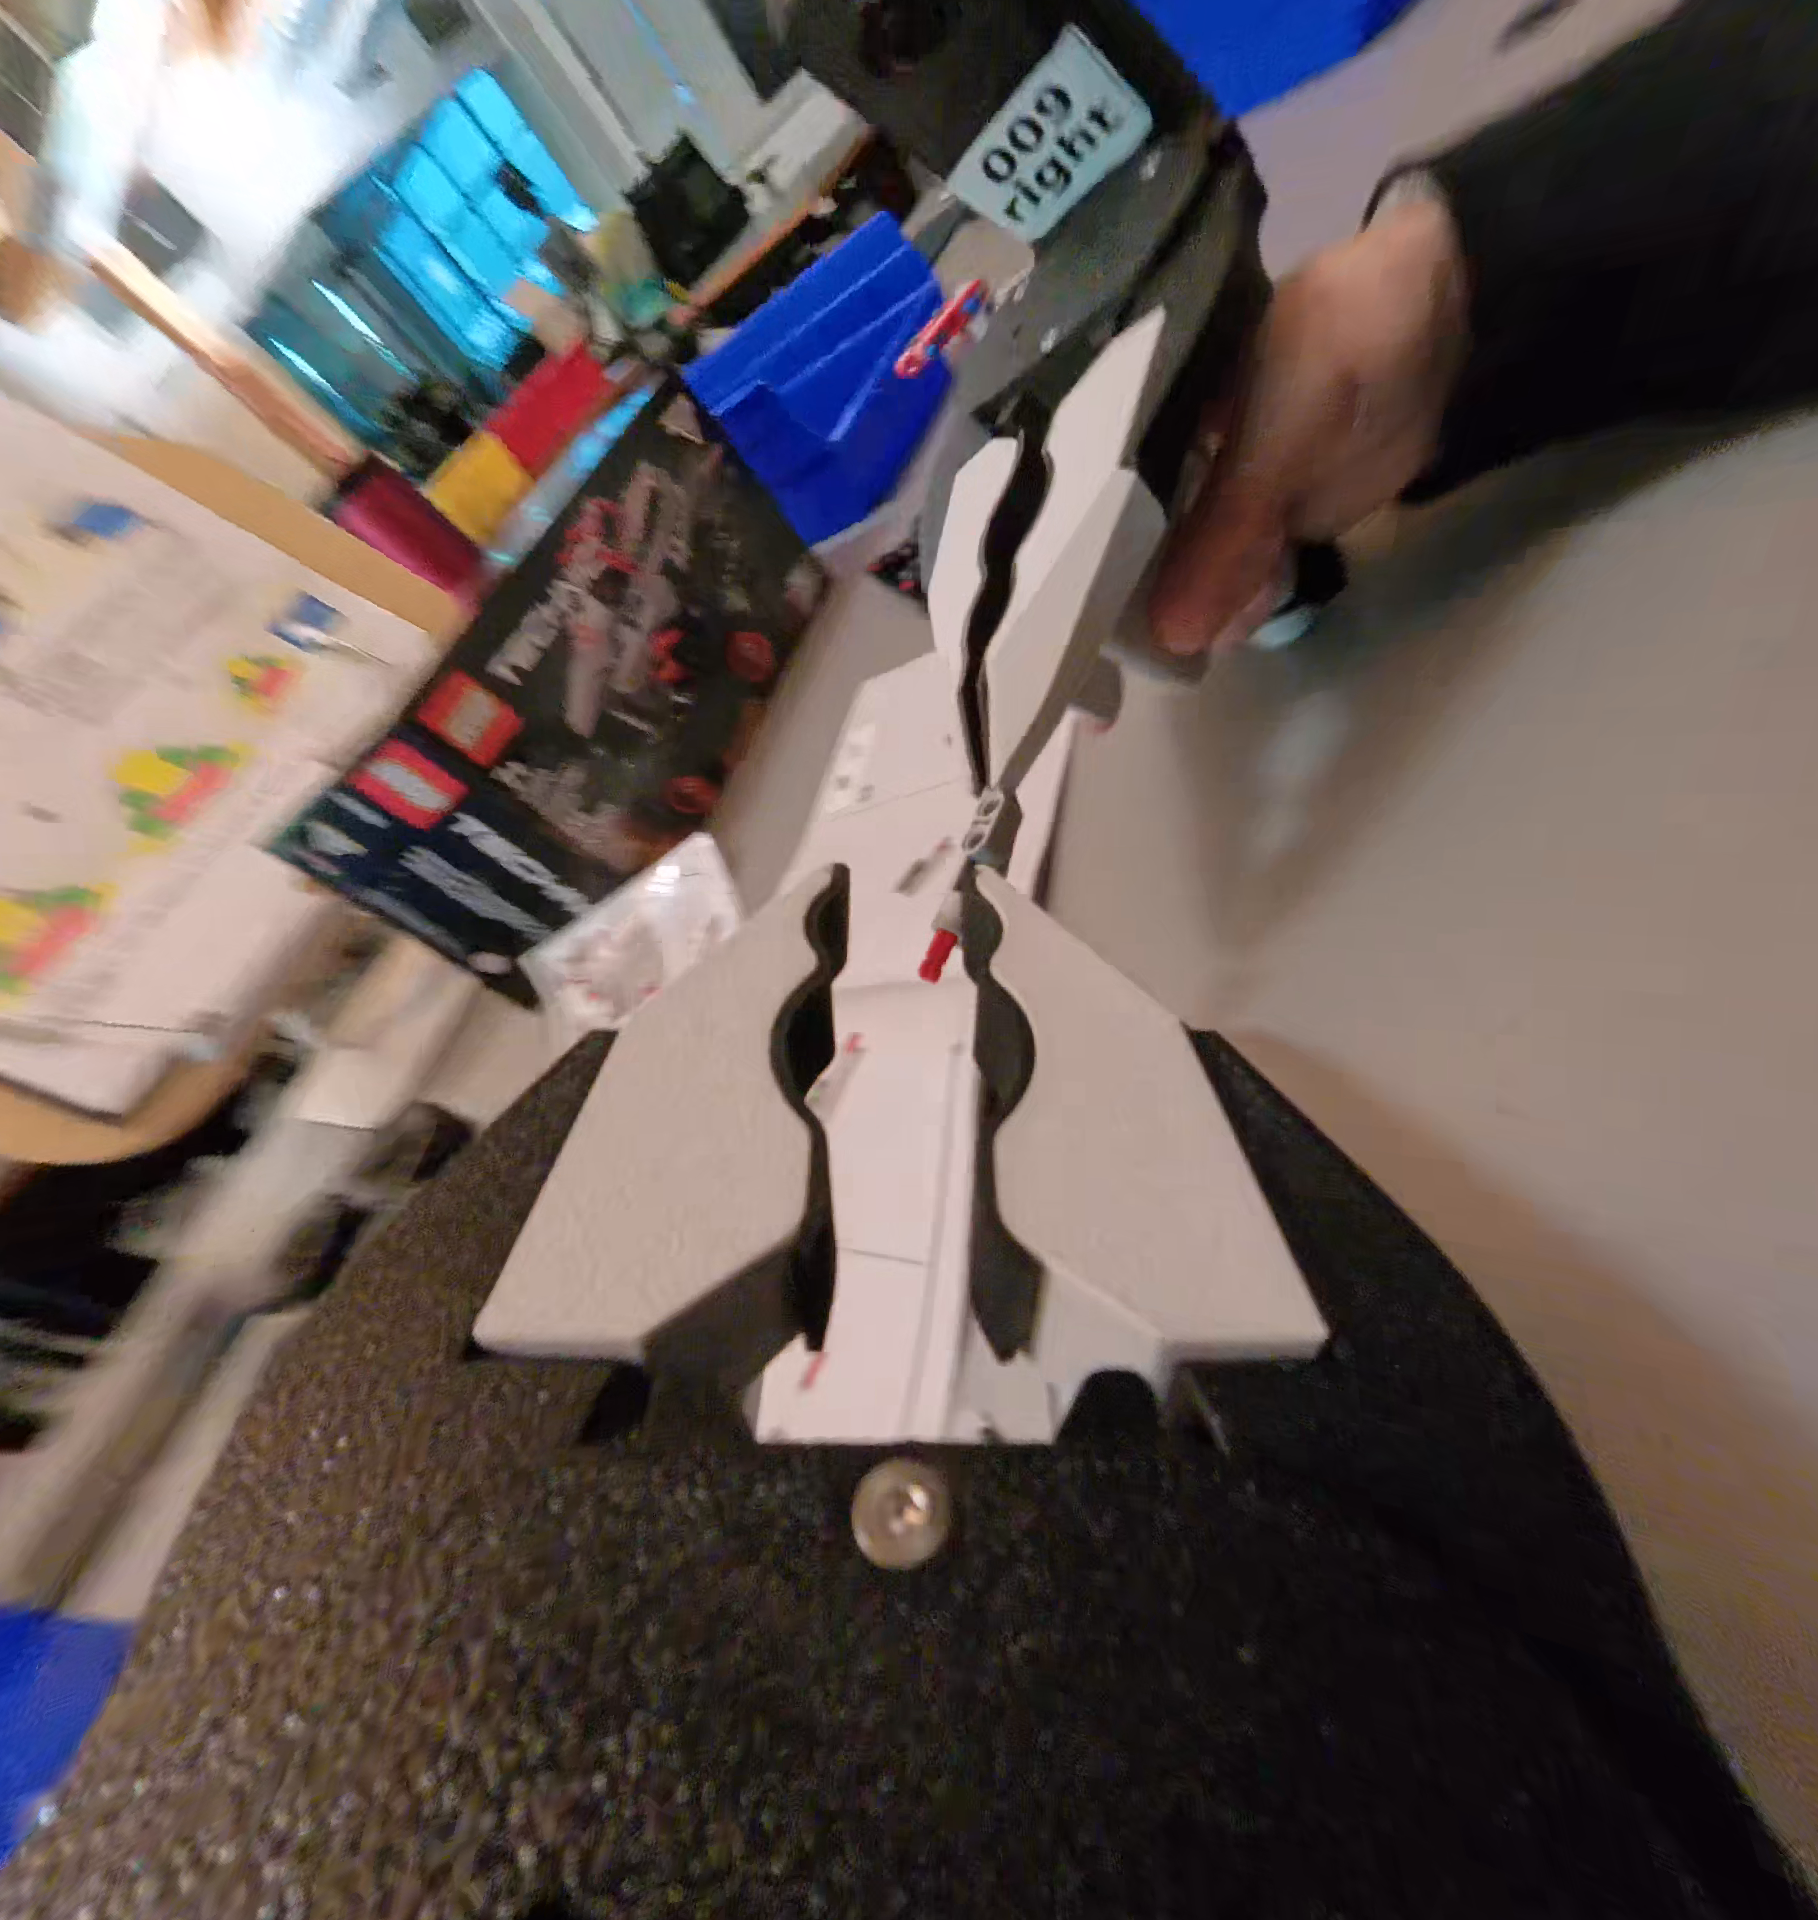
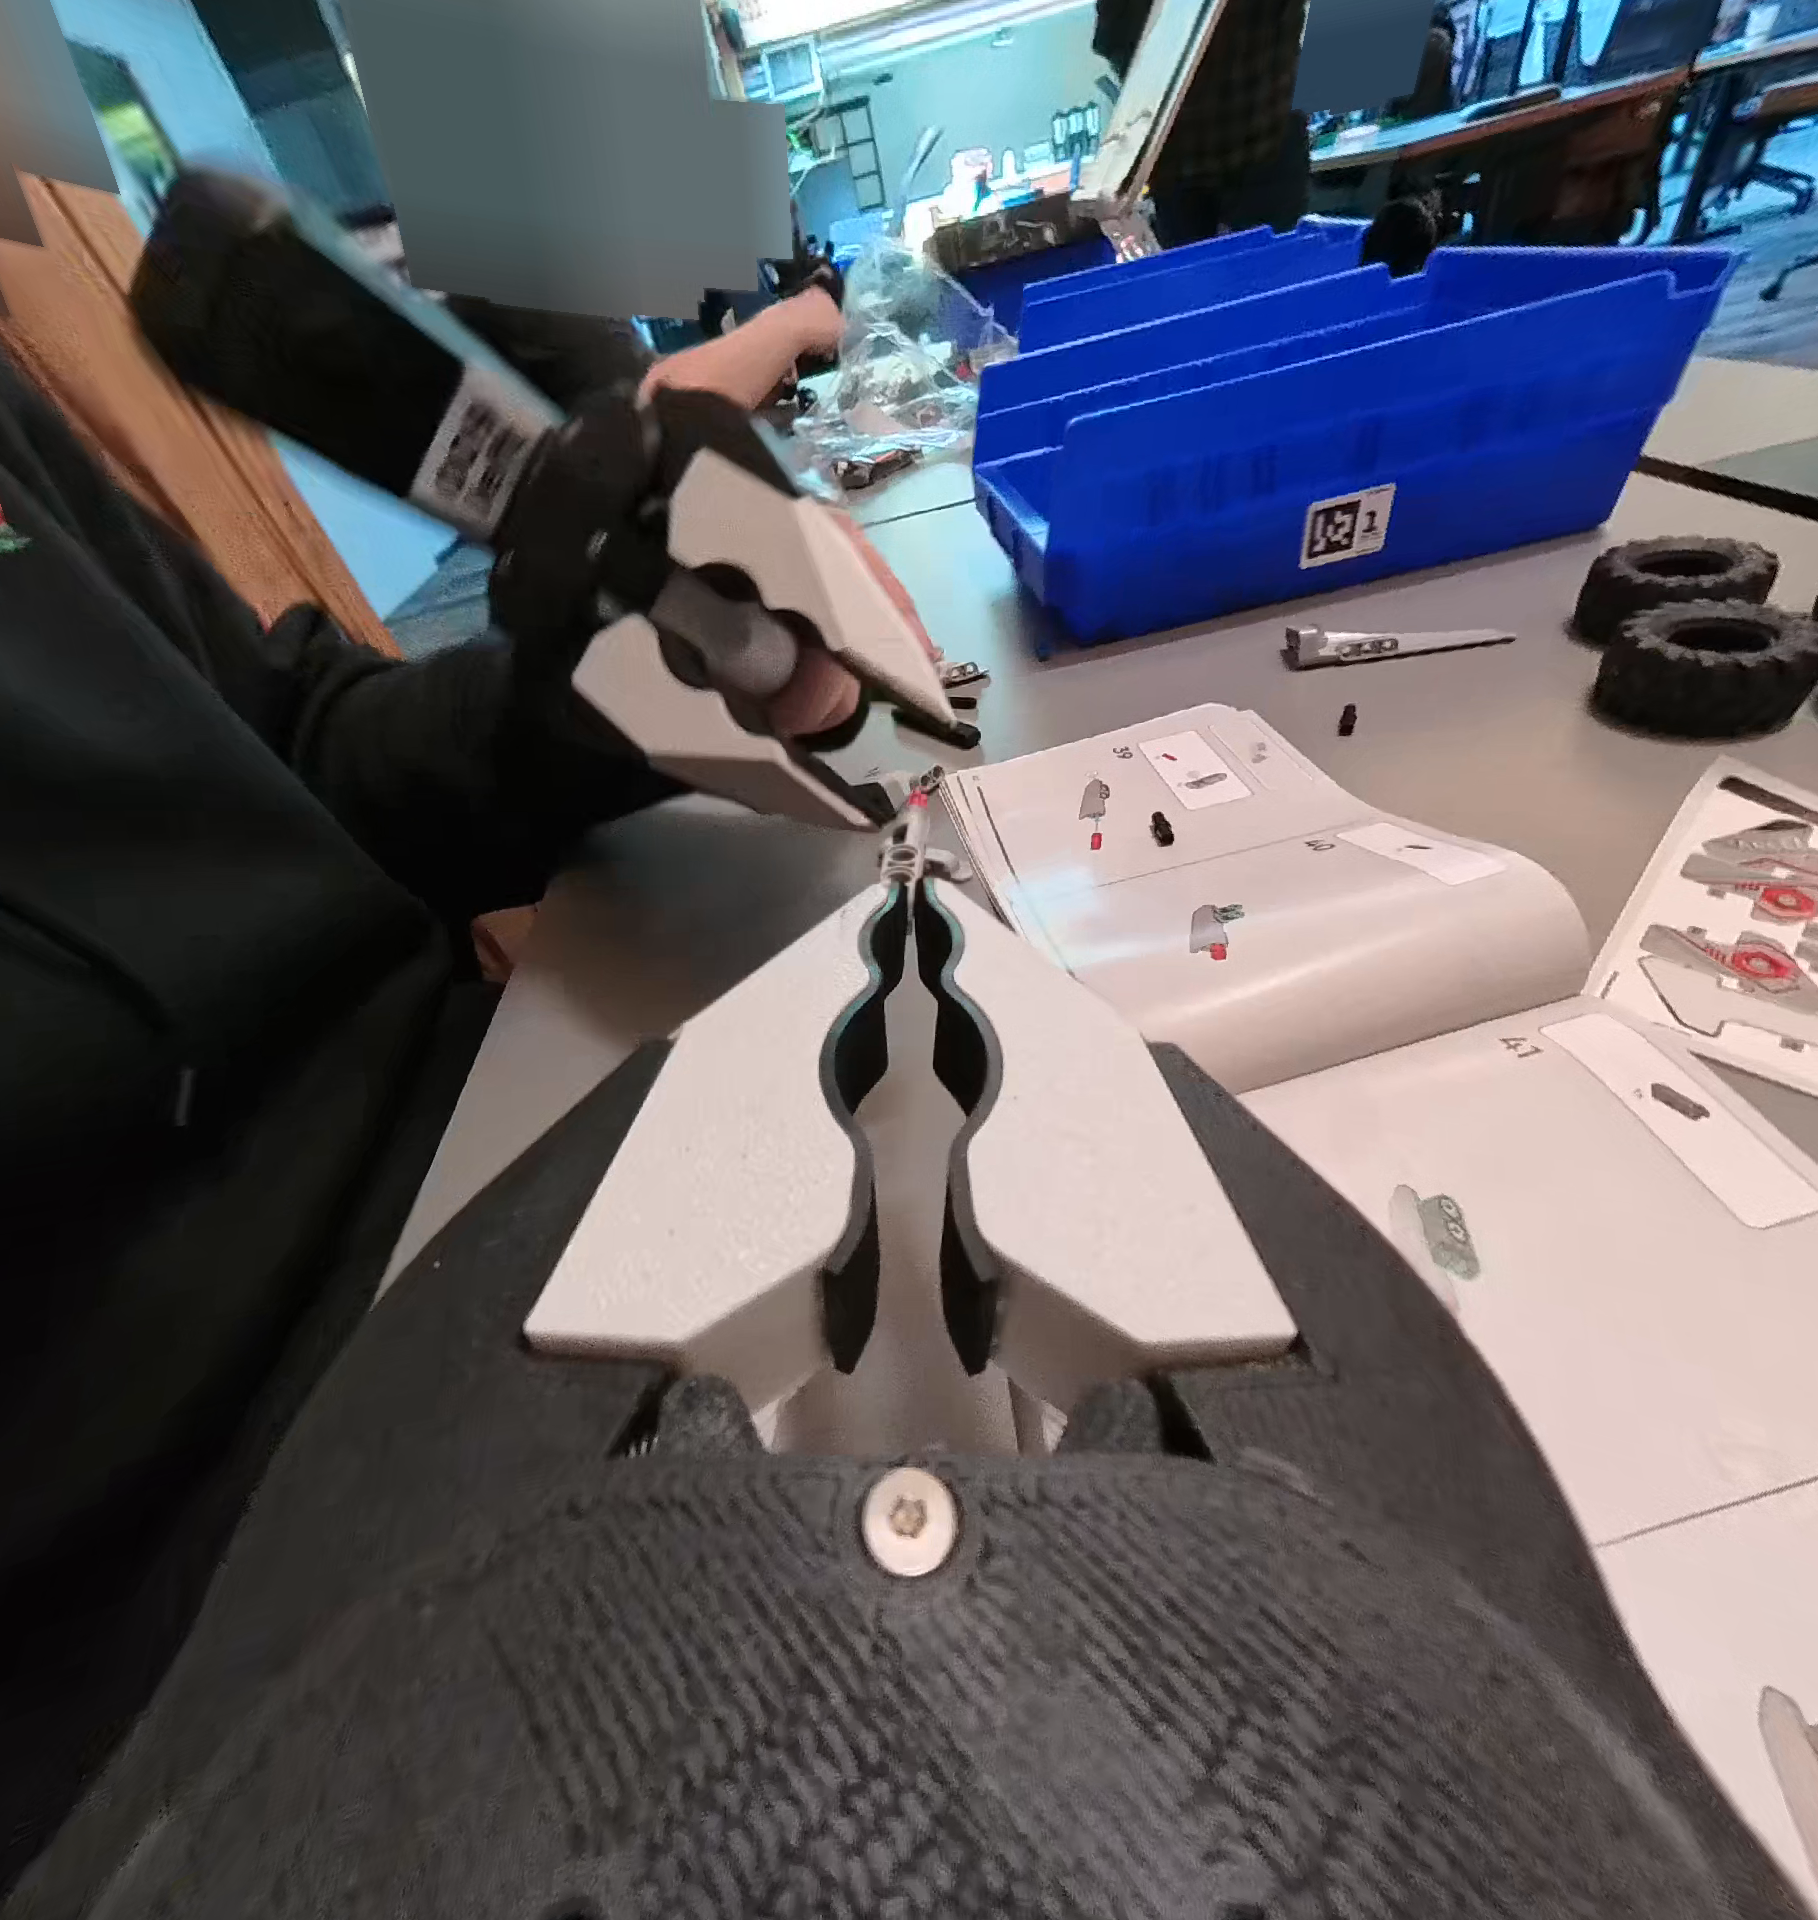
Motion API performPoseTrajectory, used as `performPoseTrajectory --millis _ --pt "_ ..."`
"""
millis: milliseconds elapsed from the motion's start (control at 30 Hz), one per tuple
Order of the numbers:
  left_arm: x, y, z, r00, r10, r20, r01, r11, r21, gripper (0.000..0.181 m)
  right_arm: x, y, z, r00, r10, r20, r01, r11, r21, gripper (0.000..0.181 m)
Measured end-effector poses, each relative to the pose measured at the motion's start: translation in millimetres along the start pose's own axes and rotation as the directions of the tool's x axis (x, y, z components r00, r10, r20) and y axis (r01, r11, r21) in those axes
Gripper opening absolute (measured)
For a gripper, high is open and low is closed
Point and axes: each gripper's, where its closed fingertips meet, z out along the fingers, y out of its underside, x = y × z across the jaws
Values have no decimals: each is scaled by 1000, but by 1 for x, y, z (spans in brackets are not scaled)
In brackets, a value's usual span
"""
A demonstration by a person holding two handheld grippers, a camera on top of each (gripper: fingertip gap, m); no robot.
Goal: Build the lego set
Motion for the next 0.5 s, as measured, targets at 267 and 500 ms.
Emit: performPoseTrajectory --millis 267,500 --pt "25 2 2 909 -282 -306 289 957 -23 8 -16 -4 0 994 -47 101 44 999 32 0" --pt "1 5 9 945 -320 -62 322 947 23 5 2 -14 -4 999 -23 -24 25 994 108 14"
